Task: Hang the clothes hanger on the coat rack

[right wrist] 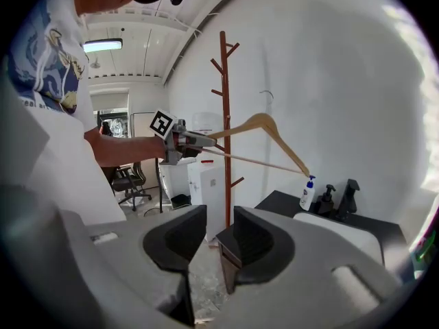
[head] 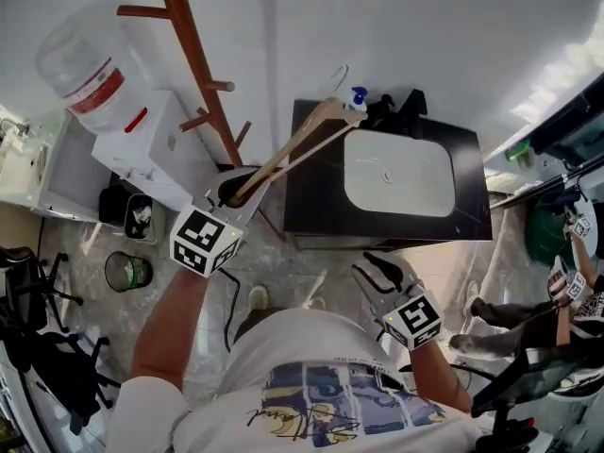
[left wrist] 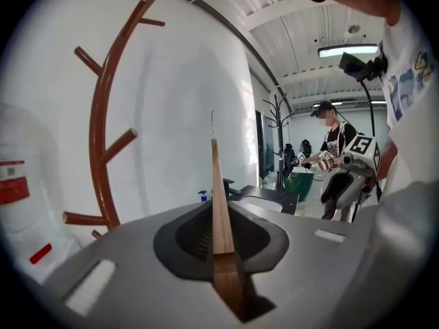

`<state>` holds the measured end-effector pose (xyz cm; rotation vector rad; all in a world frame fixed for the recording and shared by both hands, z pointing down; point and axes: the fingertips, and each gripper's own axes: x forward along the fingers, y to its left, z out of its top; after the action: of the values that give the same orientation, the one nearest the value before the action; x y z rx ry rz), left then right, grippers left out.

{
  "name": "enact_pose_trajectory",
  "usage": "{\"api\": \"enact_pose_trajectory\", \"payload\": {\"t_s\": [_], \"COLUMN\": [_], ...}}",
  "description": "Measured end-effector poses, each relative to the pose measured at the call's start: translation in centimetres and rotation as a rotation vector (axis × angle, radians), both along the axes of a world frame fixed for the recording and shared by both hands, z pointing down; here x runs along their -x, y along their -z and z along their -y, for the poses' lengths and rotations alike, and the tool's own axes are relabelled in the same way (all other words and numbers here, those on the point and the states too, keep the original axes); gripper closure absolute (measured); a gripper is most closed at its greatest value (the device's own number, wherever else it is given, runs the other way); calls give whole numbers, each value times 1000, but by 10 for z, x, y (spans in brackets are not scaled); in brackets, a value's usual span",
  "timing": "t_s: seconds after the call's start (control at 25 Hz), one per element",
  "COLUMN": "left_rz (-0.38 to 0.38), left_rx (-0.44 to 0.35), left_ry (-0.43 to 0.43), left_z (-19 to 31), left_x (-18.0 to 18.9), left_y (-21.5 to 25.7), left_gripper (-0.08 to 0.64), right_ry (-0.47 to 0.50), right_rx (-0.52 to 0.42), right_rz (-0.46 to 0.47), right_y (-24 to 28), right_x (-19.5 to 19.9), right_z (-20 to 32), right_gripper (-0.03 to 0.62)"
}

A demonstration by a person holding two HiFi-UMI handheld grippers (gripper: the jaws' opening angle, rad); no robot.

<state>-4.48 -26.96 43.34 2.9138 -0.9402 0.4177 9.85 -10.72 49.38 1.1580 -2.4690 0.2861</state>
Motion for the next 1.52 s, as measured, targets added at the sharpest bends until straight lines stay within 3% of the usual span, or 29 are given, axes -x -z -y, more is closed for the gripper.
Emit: {"api": "enact_pose_trajectory", "payload": {"t_s": [0.44, 0.84, 1.16, 1.52], "left_rz": [-124, -159, -148, -156], "left_rx": [-119, -210, -219, -162], "left_ry": [7, 120, 214, 298], "left_z": [-6, 38, 70, 92], "left_x": [62, 87, 86, 94], "left_y": [169, 292, 341, 327], "left_gripper": [509, 509, 509, 509], "right_ry": [77, 117, 123, 125], "right_rx": [-12, -32, -40, -37], "right_rz": [39, 93, 131, 132], "right_y": [-3, 1, -2, -3], "right_x": [33, 53, 50, 34], "right_z": [17, 28, 30, 30], "right_gripper": [469, 469, 469, 469]}}
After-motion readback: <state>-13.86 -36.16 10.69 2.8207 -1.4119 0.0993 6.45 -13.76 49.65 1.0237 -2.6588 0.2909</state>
